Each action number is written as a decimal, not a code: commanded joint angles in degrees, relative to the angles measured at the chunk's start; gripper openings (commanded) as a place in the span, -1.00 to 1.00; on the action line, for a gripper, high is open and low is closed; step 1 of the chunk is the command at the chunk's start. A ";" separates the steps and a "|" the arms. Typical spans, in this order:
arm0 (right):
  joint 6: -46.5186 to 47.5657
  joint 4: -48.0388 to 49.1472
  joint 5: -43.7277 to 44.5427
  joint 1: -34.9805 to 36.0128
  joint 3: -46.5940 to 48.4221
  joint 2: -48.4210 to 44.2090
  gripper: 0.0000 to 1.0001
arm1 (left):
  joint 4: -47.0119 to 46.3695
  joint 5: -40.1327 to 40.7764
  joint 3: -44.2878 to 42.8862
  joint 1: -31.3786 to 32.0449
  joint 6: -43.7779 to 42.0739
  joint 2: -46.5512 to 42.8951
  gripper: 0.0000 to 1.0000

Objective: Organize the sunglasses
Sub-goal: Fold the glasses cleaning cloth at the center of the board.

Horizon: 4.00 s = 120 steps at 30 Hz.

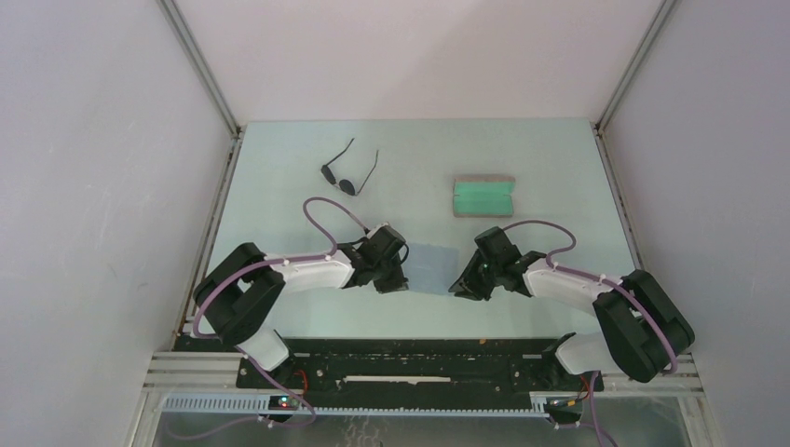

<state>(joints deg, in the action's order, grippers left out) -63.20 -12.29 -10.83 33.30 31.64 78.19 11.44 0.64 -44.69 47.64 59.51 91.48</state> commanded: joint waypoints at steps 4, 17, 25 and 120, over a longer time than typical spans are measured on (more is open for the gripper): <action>1.30 -1.78 0.56 -0.60 -0.84 -0.81 -0.38 | 3.24 -0.21 -1.37 -0.10 -0.69 -2.36 -1.00; 1.01 1.34 -1.12 -0.01 -0.88 2.44 -0.55 | 2.53 -1.70 -1.46 0.51 -0.27 -1.53 -1.00; 1.39 1.23 -0.34 -0.34 -0.83 0.91 -0.92 | 2.30 -1.53 -1.10 0.56 -0.09 -1.95 -1.00; 8.88 -1.81 -4.89 -10.82 17.76 15.05 -0.71 | 9.14 -10.25 -20.03 -10.91 -10.26 11.66 -0.50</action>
<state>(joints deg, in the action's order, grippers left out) -55.27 -14.90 -15.44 23.18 47.64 93.62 20.36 -8.45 -61.93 37.19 50.15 102.89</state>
